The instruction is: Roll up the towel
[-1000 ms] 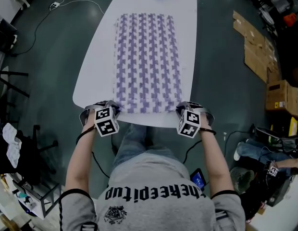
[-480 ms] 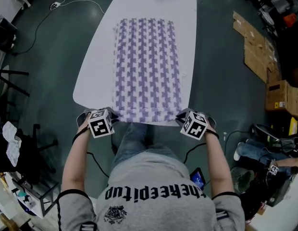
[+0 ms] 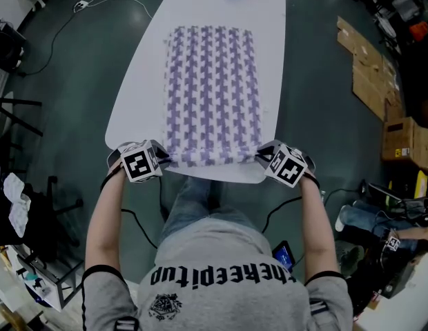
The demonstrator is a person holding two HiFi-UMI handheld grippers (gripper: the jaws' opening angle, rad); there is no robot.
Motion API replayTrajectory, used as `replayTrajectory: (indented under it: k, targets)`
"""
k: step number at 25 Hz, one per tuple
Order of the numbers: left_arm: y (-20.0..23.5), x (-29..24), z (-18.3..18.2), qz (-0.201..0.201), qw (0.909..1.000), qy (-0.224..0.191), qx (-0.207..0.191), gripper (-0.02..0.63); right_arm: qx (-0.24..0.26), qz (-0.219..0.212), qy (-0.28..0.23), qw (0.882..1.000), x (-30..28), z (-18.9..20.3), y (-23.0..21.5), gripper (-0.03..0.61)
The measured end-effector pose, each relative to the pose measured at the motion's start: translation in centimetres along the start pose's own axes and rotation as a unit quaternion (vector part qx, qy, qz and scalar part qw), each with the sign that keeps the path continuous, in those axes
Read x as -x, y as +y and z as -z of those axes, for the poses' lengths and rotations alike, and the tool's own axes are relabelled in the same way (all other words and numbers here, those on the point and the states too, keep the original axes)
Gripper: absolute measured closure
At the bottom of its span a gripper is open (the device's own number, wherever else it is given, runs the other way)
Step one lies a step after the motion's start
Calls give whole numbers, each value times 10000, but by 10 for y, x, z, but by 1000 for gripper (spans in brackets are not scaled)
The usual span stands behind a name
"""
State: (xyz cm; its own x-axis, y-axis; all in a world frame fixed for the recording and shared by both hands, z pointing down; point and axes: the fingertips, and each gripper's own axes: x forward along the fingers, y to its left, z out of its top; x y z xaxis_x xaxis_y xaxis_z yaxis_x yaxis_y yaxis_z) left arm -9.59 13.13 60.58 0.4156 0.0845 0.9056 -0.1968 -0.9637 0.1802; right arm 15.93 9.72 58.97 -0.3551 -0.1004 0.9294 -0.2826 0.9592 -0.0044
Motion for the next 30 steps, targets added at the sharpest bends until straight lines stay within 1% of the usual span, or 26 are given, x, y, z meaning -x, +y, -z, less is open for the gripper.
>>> replayTrajectory:
  k: [3,5,7,10,15,18,21,24,26,30]
  targets:
    - [13,2,2,-203,9998,4,10,568,24,179,-16,9998,-2,-5,-6,557]
    - [30,4,1,-332,9994,87,-20,568,56,292,10,9996,-6,-11,-19,557]
    - [47,7,-3,-408,9989,210,-100,568,104,405,55,9991,-6,-17,-38,557]
    - [57,6,-11,-460,9977,404,-291,566,182,554,144,9982,-5,-18,-55,557]
    - [99,-11,-10,-629,9949,614,-501,566,260,721,313,9966,-37,-20,-91,556]
    - [110,-15,-8,-694,9935,680,-586,566,279,790,399,9957,-48,-20,-98,557]
    - [111,-14,-9,-778,9926,659,-660,558,341,871,470,9945,-55,-19,-99,557]
    - [116,-2,-11,-1074,9904,535,-692,508,306,951,369,9943,-49,-23,-101,553]
    - [121,8,-11,-1320,9881,407,-681,489,117,970,183,9951,-44,-25,-103,543]
    - [134,30,-9,-1884,9800,188,-620,488,-392,1014,-185,9939,-30,-27,-111,511]
